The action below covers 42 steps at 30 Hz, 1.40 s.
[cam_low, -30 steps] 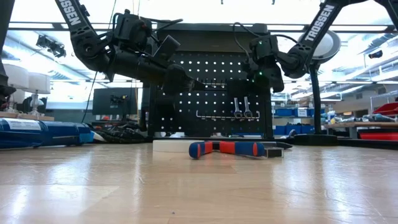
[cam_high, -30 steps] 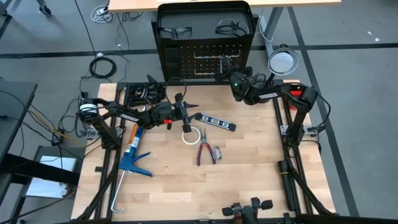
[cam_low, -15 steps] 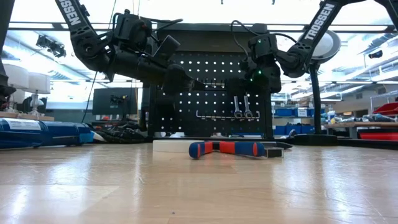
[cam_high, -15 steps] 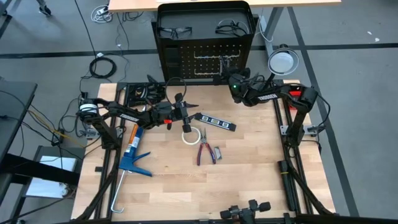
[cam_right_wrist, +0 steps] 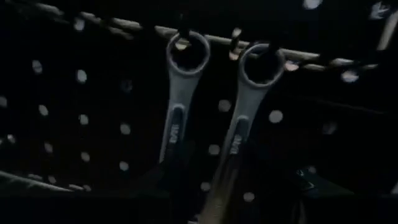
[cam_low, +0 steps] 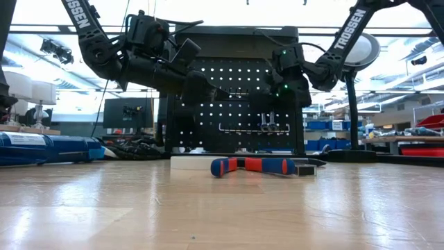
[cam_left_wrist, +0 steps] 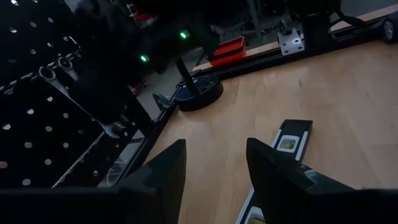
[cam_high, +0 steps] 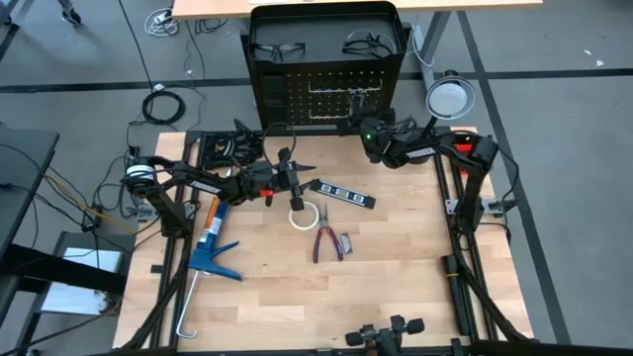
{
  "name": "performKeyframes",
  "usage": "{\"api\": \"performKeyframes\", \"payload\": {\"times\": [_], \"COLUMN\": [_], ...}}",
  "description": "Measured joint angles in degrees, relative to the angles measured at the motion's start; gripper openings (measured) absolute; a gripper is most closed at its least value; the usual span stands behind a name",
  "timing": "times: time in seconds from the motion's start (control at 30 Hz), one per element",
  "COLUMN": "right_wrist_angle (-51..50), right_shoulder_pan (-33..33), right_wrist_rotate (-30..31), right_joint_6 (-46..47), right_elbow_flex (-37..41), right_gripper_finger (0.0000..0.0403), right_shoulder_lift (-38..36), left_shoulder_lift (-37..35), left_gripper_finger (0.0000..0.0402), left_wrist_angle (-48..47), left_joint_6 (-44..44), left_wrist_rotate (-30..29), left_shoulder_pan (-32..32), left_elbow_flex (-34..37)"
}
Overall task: Hang tools onto peg board
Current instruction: Unhang the right silver wrench from the black peg board
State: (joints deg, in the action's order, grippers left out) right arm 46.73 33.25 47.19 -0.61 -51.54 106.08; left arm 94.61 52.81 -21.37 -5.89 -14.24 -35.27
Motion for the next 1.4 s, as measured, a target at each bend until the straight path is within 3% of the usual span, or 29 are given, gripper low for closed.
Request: {"api": "performKeyframes", "payload": {"times": [0.43,1.07,1.4], "right_wrist_angle": [-0.08,-0.35,-0.51], "right_shoulder_pan": [1.29,4.72,4.75], "right_wrist_rotate": [1.1,-3.2,-2.58], "right_joint_6": [-0.32,0.79,0.73], "right_elbow_flex": [-0.53,-0.47,-0.47], "right_gripper_finger": [0.0152,0.0151,0.0091], "right_shoulder_lift": [-0.22,-0.24,-0.28], "left_shoulder_lift": [0.0,0.0,0.0], "left_gripper_finger": [0.0172,0.0172,0.0172], "left_wrist_angle": [-0.08,-0.02,-0.02], "left_joint_6": [-0.02,-0.02,-0.02], "left_wrist_rotate": [-0.02,-0.04,-0.03], "left_shoulder_pan": [-0.02,0.0,-0.01], "left_elbow_flex": [0.0,0.0,0.0]}}
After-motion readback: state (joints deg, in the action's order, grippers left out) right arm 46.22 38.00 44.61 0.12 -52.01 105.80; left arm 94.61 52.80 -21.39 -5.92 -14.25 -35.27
